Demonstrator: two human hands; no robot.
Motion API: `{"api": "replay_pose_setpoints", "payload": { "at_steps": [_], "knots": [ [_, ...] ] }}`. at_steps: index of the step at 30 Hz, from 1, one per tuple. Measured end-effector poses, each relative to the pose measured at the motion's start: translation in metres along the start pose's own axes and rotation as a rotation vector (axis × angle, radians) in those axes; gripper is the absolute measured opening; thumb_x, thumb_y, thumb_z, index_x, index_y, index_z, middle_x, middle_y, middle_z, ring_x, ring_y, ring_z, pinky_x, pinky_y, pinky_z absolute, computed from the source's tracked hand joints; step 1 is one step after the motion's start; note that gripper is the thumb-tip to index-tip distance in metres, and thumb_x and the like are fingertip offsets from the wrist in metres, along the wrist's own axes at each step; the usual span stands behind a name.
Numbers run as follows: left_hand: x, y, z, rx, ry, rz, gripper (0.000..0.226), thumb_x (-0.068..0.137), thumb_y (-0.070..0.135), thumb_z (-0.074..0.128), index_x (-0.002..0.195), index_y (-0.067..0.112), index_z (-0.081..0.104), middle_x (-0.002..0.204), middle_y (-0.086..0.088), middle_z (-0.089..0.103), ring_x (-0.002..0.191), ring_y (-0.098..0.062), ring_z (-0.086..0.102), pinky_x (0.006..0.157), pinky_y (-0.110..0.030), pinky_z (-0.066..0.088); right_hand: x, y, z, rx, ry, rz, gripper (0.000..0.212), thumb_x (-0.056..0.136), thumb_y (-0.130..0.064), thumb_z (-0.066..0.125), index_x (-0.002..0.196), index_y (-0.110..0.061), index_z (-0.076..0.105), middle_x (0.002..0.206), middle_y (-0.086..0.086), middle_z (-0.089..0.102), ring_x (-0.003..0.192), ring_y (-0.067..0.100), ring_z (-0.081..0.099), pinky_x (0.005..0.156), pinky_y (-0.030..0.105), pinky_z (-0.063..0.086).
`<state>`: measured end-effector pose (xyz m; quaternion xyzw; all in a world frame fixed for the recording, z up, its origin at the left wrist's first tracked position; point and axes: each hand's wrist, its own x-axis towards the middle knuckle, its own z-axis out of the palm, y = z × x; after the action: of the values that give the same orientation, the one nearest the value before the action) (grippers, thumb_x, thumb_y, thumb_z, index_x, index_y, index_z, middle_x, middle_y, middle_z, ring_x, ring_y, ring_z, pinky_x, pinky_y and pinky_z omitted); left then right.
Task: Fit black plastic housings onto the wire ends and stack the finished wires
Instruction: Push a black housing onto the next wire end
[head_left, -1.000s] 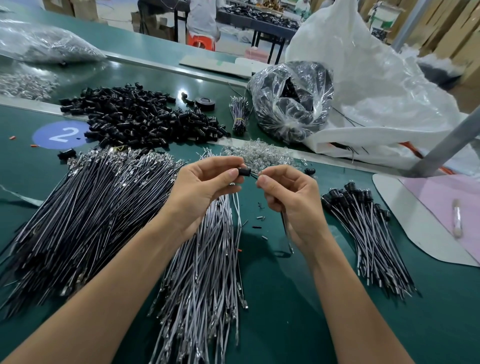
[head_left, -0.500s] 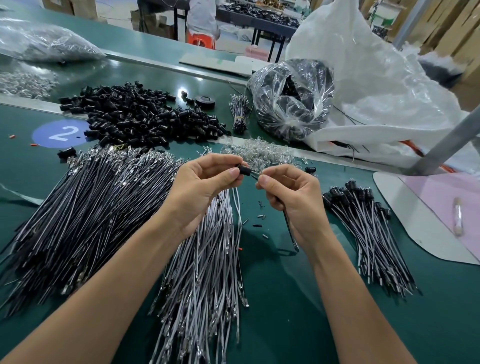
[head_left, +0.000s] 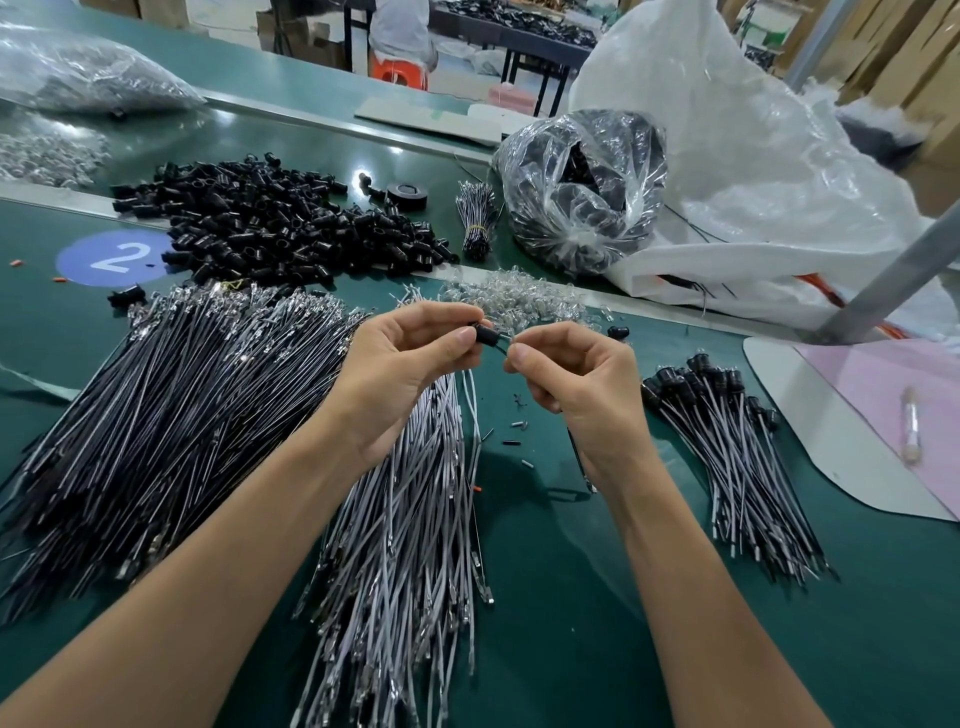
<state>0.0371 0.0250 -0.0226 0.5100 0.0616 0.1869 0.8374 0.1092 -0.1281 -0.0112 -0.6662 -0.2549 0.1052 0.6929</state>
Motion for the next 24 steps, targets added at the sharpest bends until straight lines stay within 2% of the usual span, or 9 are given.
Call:
{"api": "replay_pose_setpoints", "payload": {
  "at_steps": [7, 13, 18, 21, 24],
  "knots": [
    [-0.0005, -0.0033, 0.002, -0.041, -0.005, -0.015, 0.029, 0.072, 0.003, 0.066, 0.101, 0.001, 0.068, 0.09, -0.008, 0.075, 0.08, -0.014, 0.071, 0.074, -0.02, 0.056, 0.0004, 0.0021, -0.0004, 0.023, 0.096, -0.027, 0.007, 0.084, -0.002, 0.073, 0.084, -0.009, 0.071, 0.07, 0.002, 0.072, 0.055, 0.003, 0.058, 0.052, 0.013, 0.042],
    [-0.0002, -0.0041, -0.0001, -0.039, -0.008, -0.017, 0.029, 0.072, 0.003, 0.067, 0.101, 0.001, 0.068, 0.092, -0.009, 0.075, 0.083, -0.016, 0.072, 0.074, -0.021, 0.056, 0.0007, 0.0037, -0.0014, -0.04, 0.056, -0.053, 0.01, 0.083, -0.002, 0.074, 0.082, -0.012, 0.072, 0.072, 0.003, 0.073, 0.058, 0.002, 0.062, 0.056, 0.013, 0.045],
    [0.0002, -0.003, -0.0014, 0.004, 0.003, -0.024, 0.029, 0.071, 0.007, 0.068, 0.1, 0.002, 0.069, 0.091, -0.009, 0.076, 0.08, -0.014, 0.072, 0.073, -0.019, 0.056, 0.0019, 0.0051, 0.0006, -0.149, 0.01, -0.099, 0.016, 0.08, -0.003, 0.077, 0.078, -0.018, 0.072, 0.072, 0.001, 0.074, 0.066, 0.009, 0.067, 0.059, 0.014, 0.047],
    [-0.0009, -0.0046, 0.001, 0.037, -0.013, -0.026, 0.028, 0.07, 0.006, 0.068, 0.098, 0.003, 0.07, 0.088, -0.008, 0.076, 0.078, -0.014, 0.071, 0.072, -0.019, 0.056, 0.0021, 0.0066, 0.0011, -0.129, 0.033, -0.101, 0.014, 0.081, -0.004, 0.076, 0.079, -0.017, 0.073, 0.074, 0.006, 0.073, 0.06, 0.01, 0.063, 0.057, 0.017, 0.047],
    [-0.001, -0.0049, 0.0026, 0.048, -0.012, -0.027, 0.028, 0.07, 0.006, 0.068, 0.098, 0.003, 0.069, 0.088, -0.008, 0.075, 0.077, -0.014, 0.071, 0.073, -0.019, 0.056, 0.0014, 0.0081, 0.0029, -0.096, 0.041, -0.111, 0.013, 0.082, -0.002, 0.075, 0.08, -0.015, 0.072, 0.071, 0.001, 0.071, 0.055, 0.01, 0.06, 0.054, 0.017, 0.046]
  ]
}}
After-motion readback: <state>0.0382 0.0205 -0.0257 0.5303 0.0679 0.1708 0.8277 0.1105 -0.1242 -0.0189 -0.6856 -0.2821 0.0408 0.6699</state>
